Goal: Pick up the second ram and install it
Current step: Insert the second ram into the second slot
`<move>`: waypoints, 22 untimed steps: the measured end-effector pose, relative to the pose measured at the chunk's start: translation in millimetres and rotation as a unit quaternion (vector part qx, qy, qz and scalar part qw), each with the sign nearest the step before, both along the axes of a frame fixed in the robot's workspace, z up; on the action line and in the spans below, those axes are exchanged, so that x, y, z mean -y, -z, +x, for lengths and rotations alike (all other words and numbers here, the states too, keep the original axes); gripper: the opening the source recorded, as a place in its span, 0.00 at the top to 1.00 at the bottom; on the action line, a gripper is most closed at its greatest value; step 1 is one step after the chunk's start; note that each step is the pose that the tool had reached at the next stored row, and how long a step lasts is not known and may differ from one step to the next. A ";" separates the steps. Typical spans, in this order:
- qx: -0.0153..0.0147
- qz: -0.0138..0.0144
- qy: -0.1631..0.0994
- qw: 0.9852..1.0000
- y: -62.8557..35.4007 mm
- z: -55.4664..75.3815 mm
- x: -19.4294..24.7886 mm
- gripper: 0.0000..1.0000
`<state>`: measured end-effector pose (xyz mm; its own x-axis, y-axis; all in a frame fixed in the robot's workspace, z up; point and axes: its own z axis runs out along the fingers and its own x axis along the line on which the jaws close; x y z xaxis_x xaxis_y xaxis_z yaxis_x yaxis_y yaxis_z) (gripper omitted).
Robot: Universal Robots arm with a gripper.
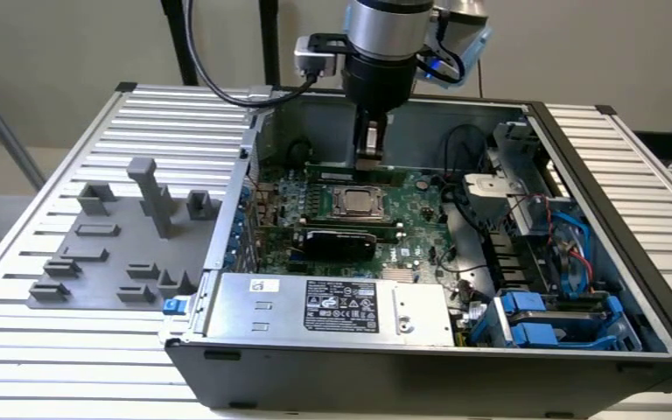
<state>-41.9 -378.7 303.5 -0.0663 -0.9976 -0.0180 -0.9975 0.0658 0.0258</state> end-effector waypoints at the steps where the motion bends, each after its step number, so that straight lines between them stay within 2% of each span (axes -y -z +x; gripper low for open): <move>1: 0.000 0.000 0.000 1.000 1.9 0.0 0.0 1.00; 6: 0.003 0.000 0.000 1.000 11.0 0.0 0.0 1.00; 10: 0.005 -0.002 -0.003 1.000 17.8 0.0 0.0 1.00; 15: 0.005 -0.004 -0.013 1.000 26.8 0.0 -0.1 1.00; 22: 0.005 -0.004 -0.015 1.000 39.5 0.0 -0.1 1.00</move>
<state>-41.9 -378.6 264.1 -0.0361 -0.9993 -0.0100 -0.9992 0.0360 0.0146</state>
